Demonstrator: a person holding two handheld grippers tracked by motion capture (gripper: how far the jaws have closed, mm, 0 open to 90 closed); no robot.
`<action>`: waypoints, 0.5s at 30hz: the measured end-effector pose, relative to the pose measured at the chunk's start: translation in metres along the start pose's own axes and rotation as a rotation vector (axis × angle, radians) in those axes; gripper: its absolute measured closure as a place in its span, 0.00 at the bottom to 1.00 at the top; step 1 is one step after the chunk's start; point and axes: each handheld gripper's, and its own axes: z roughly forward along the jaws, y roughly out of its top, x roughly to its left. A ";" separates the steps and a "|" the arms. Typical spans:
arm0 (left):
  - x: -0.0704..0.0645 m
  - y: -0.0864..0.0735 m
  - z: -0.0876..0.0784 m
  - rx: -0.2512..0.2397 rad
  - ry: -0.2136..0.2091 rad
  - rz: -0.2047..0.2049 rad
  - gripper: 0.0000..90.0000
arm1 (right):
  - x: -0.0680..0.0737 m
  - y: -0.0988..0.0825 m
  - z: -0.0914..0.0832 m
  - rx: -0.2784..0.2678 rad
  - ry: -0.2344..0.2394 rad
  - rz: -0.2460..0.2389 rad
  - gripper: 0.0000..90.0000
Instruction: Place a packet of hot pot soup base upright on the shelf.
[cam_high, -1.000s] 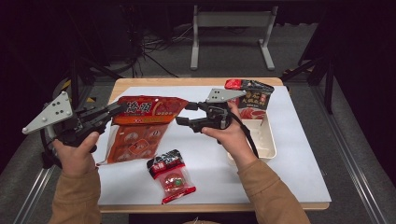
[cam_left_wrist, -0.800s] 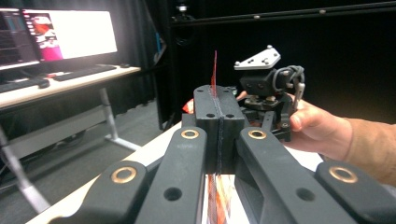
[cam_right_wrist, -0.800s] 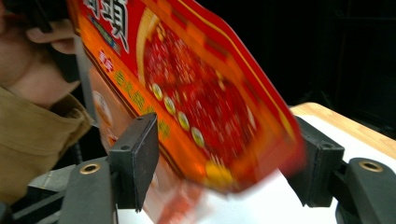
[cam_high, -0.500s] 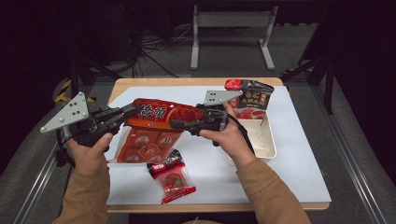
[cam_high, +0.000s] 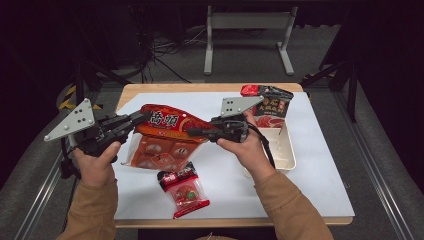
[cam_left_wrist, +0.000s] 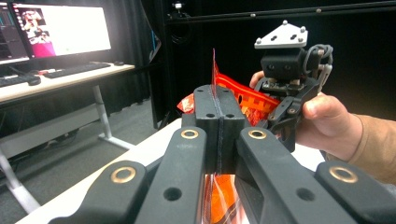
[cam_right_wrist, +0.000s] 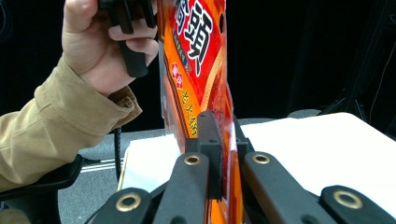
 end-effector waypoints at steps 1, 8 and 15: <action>0.000 0.000 0.000 0.000 0.000 0.000 1.00 | 0.001 0.001 -0.002 0.001 -0.003 0.001 1.00; 0.002 -0.003 0.003 0.011 -0.005 -0.011 1.00 | 0.004 0.008 -0.010 0.010 -0.018 0.001 1.00; 0.005 -0.006 0.005 0.014 -0.011 -0.022 0.99 | 0.006 0.015 -0.016 0.013 -0.031 -0.002 1.00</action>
